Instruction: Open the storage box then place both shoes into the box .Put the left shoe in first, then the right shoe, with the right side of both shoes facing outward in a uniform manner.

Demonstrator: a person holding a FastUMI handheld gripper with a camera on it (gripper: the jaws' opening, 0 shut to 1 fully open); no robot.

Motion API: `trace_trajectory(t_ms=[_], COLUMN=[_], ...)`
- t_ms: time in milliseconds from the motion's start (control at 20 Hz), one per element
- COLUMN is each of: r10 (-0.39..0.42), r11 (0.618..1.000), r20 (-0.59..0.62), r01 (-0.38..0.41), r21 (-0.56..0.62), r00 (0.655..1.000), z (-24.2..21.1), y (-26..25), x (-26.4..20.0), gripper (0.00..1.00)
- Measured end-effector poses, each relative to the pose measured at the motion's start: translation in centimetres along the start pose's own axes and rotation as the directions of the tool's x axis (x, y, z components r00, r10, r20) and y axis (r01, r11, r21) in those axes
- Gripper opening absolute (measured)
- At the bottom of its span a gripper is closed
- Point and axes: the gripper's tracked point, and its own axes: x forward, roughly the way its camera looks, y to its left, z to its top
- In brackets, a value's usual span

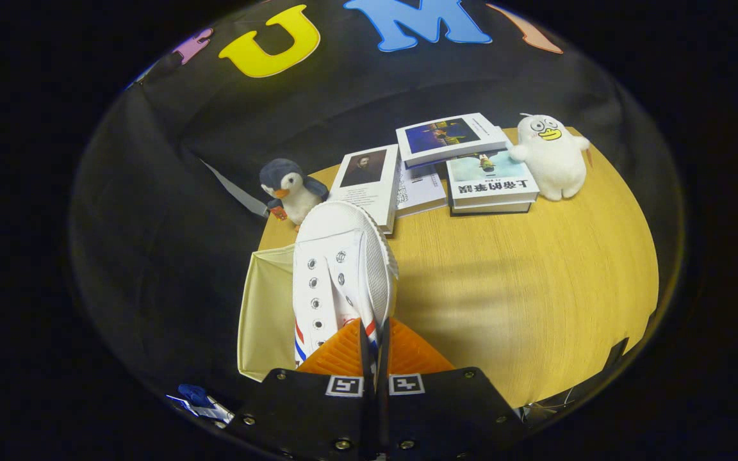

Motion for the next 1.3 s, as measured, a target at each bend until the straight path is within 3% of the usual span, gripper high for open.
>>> trace_trajectory(t_ms=[450,1050,1150,1200,1250,1300], r10=[0.014,-0.097,-0.073,-0.069,-0.051,-0.030], r11=[1.000,0.993,0.994,0.994,0.995,0.995], r20=[-0.038,-0.120,-0.123,-0.099,-0.070,-0.047], r01=[-0.015,0.087,0.061,0.060,0.045,0.026], r21=[-0.027,-0.083,-0.093,-0.091,-0.090,-0.094], r00=[0.999,0.988,0.990,0.993,0.996,0.998], z=[-1.1,-4.4,-4.5,-4.0,-3.1,-2.6], y=[5.8,6.3,7.2,7.5,8.0,8.6], x=[4.3,9.4,9.4,9.2,8.7,7.9], gripper=[0.01,0.01,0.07,0.28,0.30,0.50])
